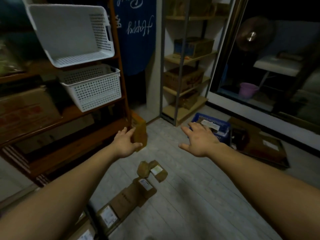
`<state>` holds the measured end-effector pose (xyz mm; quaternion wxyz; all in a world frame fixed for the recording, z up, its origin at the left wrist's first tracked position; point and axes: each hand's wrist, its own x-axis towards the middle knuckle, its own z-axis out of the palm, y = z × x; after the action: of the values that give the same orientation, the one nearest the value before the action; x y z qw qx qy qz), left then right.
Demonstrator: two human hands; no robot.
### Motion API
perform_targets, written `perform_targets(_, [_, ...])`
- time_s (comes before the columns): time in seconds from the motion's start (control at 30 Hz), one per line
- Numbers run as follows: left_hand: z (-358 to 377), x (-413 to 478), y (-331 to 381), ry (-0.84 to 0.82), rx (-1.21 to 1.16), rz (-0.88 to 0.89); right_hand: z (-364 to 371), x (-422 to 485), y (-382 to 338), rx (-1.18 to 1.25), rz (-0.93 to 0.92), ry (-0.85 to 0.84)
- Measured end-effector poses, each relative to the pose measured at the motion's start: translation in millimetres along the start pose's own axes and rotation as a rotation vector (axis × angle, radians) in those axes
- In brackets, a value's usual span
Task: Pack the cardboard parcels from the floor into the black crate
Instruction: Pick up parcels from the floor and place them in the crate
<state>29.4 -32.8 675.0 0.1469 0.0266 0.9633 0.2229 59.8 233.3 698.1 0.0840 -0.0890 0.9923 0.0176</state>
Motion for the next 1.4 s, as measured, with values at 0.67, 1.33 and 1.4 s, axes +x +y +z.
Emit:
perform_targets(0.67, [27.8,260.6,15.0,-0.157,-0.147,-0.162,10.5,272.6,104.0,0.022,-0.097,-0.226])
perform_targets(1.33, [197.1,345.6,-30.8,-0.017,-0.468,-0.88,209.3,503.9,136.5,0.306,-0.464,-0.61])
perform_targets(1.4, [238.7,367.1,-55.9,-0.055,-0.481,-0.88,265.9,516.0,131.7,0.343,-0.436,-0.636])
